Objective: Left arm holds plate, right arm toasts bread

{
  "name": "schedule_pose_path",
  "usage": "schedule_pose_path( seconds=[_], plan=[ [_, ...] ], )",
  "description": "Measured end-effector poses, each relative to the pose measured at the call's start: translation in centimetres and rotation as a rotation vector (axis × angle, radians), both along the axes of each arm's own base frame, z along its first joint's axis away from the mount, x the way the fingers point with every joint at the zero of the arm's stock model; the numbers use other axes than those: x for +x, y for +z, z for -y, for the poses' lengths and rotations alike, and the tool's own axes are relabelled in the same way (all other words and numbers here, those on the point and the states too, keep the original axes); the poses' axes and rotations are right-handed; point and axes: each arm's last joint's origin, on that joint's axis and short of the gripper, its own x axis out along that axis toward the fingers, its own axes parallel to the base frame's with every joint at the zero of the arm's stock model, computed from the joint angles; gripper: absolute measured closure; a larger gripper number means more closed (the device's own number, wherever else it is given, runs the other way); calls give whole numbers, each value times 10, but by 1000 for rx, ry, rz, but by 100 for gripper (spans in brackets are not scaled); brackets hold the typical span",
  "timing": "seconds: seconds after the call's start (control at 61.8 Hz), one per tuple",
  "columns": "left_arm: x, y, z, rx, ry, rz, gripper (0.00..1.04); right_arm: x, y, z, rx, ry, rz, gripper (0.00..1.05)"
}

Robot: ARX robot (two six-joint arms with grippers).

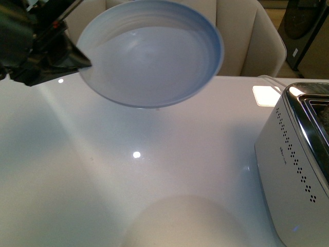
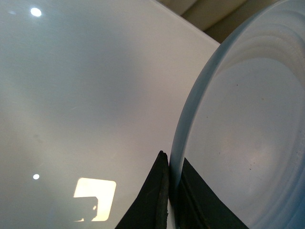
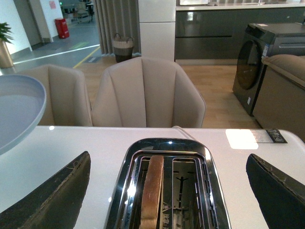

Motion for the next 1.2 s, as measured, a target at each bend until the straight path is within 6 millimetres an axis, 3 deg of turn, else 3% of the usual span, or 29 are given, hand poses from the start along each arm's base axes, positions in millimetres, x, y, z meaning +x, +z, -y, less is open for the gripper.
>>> schedule_pose_path(
  seconds=[0.308, 0.469, 0.534, 0.858, 1.117, 1.198],
  plan=[
    [18, -63, -95, 94, 70, -64, 102, 0, 0, 0, 0, 0, 0, 9],
    [9, -108, -128, 125, 90, -147, 102, 0, 0, 0, 0, 0, 0, 9],
    [-2, -137, -140, 134, 85, -201, 102, 0, 0, 0, 0, 0, 0, 9],
    [-19, -190, -156, 144, 19, -234, 102, 0, 0, 0, 0, 0, 0, 9],
    [-24, -203, -159, 122, -1, -241, 102, 0, 0, 0, 0, 0, 0, 9],
    [-24, -203, -160, 121, -2, -236, 90, 0, 0, 0, 0, 0, 0, 9]
  ],
)
